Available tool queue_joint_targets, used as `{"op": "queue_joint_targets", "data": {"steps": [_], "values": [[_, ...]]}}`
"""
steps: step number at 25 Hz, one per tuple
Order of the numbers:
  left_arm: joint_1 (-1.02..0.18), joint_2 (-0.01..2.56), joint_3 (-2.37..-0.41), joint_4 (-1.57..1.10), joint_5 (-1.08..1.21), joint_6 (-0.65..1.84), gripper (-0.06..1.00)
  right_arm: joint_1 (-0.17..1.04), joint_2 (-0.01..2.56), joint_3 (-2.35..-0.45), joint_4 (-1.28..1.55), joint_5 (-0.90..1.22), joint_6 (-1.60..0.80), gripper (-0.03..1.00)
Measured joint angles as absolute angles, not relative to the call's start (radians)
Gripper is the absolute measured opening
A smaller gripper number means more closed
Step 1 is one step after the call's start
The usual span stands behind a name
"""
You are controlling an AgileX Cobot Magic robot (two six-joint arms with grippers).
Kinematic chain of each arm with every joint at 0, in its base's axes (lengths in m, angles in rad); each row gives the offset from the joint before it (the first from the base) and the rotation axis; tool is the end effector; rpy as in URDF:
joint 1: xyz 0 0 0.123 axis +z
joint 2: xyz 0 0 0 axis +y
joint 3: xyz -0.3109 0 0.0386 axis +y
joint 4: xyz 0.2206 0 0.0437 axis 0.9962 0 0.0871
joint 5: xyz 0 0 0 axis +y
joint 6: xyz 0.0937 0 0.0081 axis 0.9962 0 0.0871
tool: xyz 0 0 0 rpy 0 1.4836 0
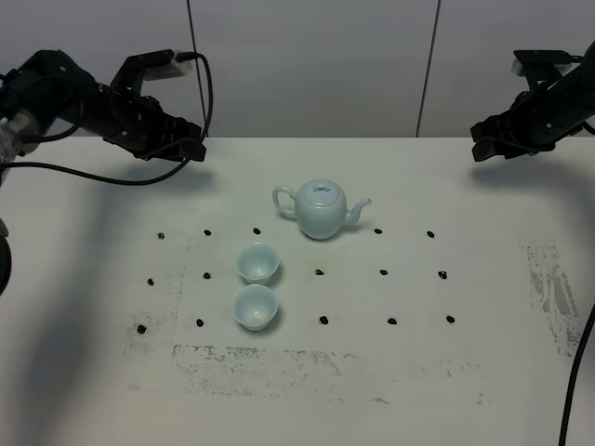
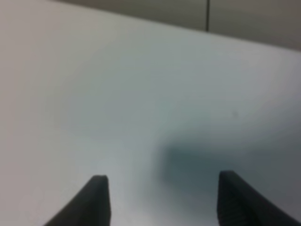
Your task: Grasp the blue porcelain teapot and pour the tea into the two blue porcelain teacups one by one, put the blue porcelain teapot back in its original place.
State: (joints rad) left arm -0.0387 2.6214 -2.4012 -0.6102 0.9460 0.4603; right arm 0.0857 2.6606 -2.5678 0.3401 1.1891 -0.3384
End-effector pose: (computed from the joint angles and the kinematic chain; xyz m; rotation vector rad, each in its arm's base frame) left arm 0.5578 -0.0654 0.1692 0.3229 2.4705 -0.5998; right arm 0.5472 0.0762 0.1732 -0.4797 2.6597 0.3948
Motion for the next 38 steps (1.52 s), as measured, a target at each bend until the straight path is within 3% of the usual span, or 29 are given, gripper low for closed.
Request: {"op": "queue_joint_targets", "data": {"steps": [4, 10, 21, 28, 38], "values": [[-0.095, 2.572, -2.377, -0.349, 0.967, 0.373, 0.39, 0.086, 2.595, -2.513, 0.222, 1.202, -0.297, 0.45], [-0.138, 2.377, -2.172, -0.092, 0.949, 0.314, 0.32, 0.086, 2.405, -2.322, 0.09, 1.218, -0.262, 0.45], [-0.135, 1.97, -1.643, -0.07, 0.605, 0.278, 0.29, 0.065, 2.141, -2.049, 0.153, 1.217, -0.246, 0.44], [-0.135, 1.721, -1.342, -0.07, 0.445, 0.277, 0.29, 0.123, 1.97, -1.829, 0.232, 1.079, -0.326, 0.44], [-0.135, 1.34, -1.003, -0.071, 0.402, 0.253, 0.29, 0.209, 1.855, -1.769, 0.237, 1.069, -0.36, 0.44]]}}
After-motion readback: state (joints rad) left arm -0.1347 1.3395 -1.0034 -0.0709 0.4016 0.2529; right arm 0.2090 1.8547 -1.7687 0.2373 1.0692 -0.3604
